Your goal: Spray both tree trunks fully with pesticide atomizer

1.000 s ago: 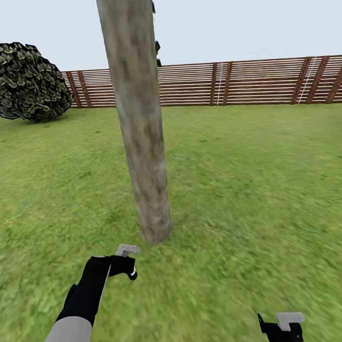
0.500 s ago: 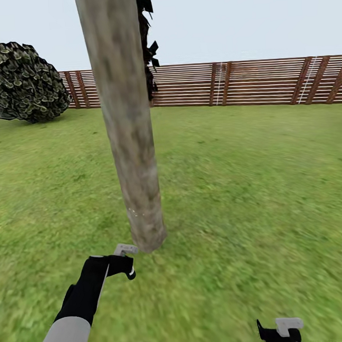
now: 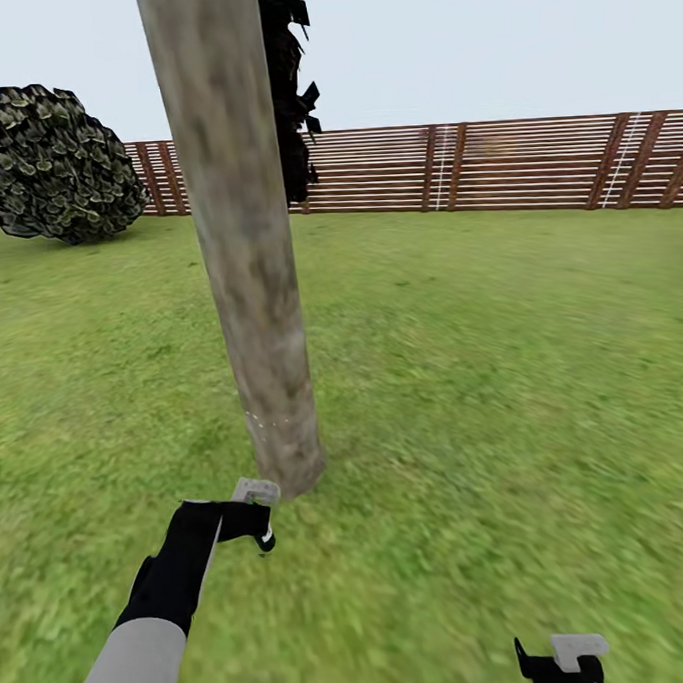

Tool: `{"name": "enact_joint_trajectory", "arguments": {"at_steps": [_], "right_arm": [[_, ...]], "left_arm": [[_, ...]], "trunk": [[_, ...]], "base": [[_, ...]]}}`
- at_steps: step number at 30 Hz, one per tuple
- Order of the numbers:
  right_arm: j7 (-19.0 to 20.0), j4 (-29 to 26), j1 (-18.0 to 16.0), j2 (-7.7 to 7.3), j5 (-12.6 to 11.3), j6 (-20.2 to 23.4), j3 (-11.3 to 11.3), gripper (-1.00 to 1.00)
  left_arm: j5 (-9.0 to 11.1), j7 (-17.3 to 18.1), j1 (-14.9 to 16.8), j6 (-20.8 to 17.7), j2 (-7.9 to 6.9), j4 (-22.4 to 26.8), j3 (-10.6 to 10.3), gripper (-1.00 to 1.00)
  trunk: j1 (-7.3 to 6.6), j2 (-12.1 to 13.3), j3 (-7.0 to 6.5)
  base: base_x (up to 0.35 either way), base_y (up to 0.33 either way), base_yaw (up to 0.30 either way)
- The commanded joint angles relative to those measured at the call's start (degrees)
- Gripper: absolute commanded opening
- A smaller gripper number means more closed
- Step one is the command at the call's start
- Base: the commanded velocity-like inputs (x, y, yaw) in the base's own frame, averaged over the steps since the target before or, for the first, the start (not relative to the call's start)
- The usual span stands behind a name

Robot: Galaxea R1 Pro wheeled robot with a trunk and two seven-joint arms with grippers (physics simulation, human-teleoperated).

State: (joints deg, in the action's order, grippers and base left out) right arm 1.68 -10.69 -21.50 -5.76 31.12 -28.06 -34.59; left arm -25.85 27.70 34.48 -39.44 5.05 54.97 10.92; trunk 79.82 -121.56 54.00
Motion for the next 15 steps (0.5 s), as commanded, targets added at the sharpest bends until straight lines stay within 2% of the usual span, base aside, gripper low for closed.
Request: {"name": "enact_joint_trajectory", "arguments": {"at_steps": [1, 3, 4, 5, 8, 9, 10, 12, 14, 15], "right_arm": [[0.17, 0.05, -0.04, -0.01, 0.41, -0.24, -0.47, 1.0], [0.17, 0.05, -0.05, -0.05, 0.43, -0.24, -0.47, 1.0], [0.17, 0.05, -0.04, -0.11, 0.4, -0.24, -0.47, 1.0], [0.17, 0.05, -0.03, -0.13, 0.4, -0.24, -0.47, 1.0], [0.17, 0.05, -0.04, -0.13, 0.42, -0.24, -0.47, 1.0], [0.19, 0.1, -0.05, -0.08, 0.43, -0.24, -0.43, 1.0], [0.24, 0.12, -0.05, -0.01, 0.43, -0.24, -0.41, 1.0], [0.25, 0.13, -0.05, 0.03, 0.43, -0.24, -0.42, 1.0], [0.19, 0.09, -0.04, -0.02, 0.42, -0.24, -0.46, 1.0], [0.18, 0.07, -0.07, -0.03, 0.38, -0.24, -0.47, 1.0]], "left_arm": [[-0.88, 0.58, 1.34, -1.1, 0.1, -0.14, 0.18, -1.0], [-0.88, 0.63, 4.13, -3.34, -0.01, -1.46, 0.04, -1.0], [-0.87, 0.72, 7.87, -4.55, -0.18, -3.83, -0.01, -1.0], [-0.92, 0.75, 9.33, -4.8, -0.24, -4.71, -0.02, -1.0], [-0.92, 0.82, 11.97, -6.16, -0.24, -5.8, -0.02, -1.0], [-0.97, 0.9, 12.95, -8.41, -0.44, -6.05, -0.05, -1.0], [-0.99, 1.03, 13.43, -10.04, -1.17, -6.13, 0.01, -1.0], [-0.89, 1.51, 13.61, -10.82, -3.81, -6.2, 0.18, -1.0], [-0.94, 4.55, 13.71, -11.18, -6.38, -6.23, 0.09, -1.0], [-1.04, 5.83, 13.84, -11.3, -6.33, -5.99, -0.03, -1.0]], "trunk": [[-0.01, -0.02, 0.06], [-0.01, -0.02, 0.06], [-0.01, -0.02, 0.06], [-0.01, -0.02, 0.06], [-0.01, -0.02, 0.06], [-0.01, -0.02, 0.06], [-0.01, -0.02, 0.06], [-0.01, -0.02, 0.06], [-0.01, -0.02, 0.06], [-0.01, -0.02, 0.06]], "base": [[0.0, -0.001, 0.037], [0.0, 0.0, 0.015], [0.0, 0.0, 0.003], [0.0, 0.0, 0.002], [0.0, 0.0, 0.0], [0.0, 0.0, 0.0], [0.0, 0.0, 0.0], [0.0, 0.0, 0.0], [0.0, 0.0, 0.0], [0.0, 0.0, 0.0]]}}
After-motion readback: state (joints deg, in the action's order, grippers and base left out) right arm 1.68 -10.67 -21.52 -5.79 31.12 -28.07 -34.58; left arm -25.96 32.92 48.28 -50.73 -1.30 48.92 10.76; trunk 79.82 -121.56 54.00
